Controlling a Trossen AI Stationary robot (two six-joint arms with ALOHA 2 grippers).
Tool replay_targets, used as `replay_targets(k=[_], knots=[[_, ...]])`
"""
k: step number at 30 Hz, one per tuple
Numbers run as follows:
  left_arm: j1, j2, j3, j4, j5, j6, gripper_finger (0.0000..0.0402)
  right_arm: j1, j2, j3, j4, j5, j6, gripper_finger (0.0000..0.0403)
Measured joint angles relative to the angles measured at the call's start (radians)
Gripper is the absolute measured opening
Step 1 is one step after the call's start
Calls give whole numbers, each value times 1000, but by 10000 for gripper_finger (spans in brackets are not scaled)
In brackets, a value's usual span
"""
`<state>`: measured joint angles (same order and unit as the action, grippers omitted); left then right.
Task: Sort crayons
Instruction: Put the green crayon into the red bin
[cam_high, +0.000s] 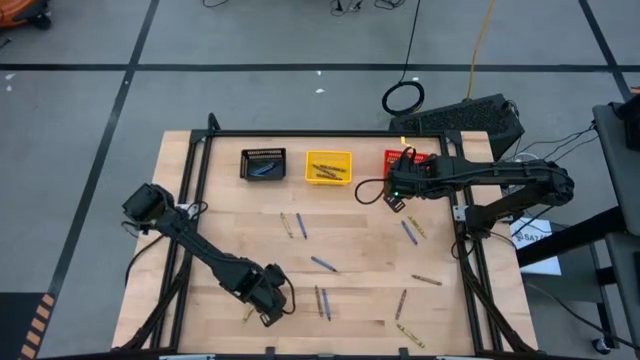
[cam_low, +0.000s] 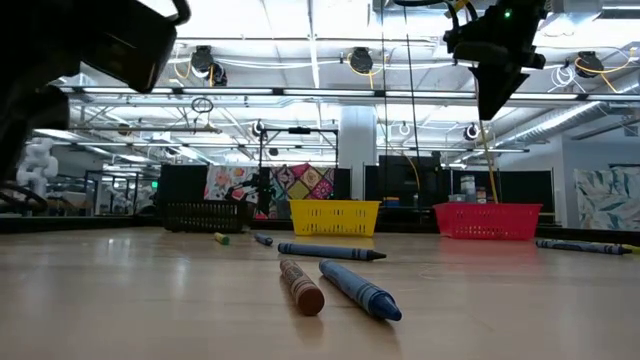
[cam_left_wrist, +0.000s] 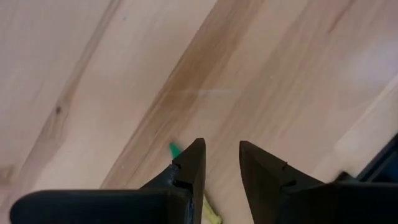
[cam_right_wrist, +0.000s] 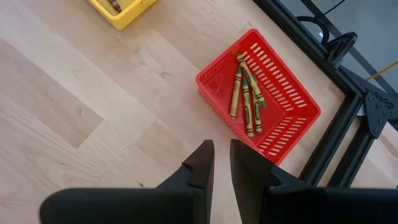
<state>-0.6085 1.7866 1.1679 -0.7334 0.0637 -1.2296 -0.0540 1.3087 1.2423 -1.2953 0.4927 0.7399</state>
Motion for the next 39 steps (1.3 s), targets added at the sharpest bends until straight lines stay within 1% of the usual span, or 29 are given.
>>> replay_targets(k=[7,17,21,28,31,39], knots=[[-44,1,0,-60,16,-128,96,0,0,0,0,0,-9,41],[-89,1,0,-66,13,-225,96,0,0,0,0,0,-11,41],[-99,7,0,-64,-9,-234,96,0,0,0,0,0,-11,41],[-117,61,0,-68,7,-250,96,3,0,0,0,0,-12,41],[-121,60,0,-68,-11,-255,96,3,0,0,0,0,-19,41],[-121,60,0,-69,-11,-257,96,3,0,0,1,0,-19,41]])
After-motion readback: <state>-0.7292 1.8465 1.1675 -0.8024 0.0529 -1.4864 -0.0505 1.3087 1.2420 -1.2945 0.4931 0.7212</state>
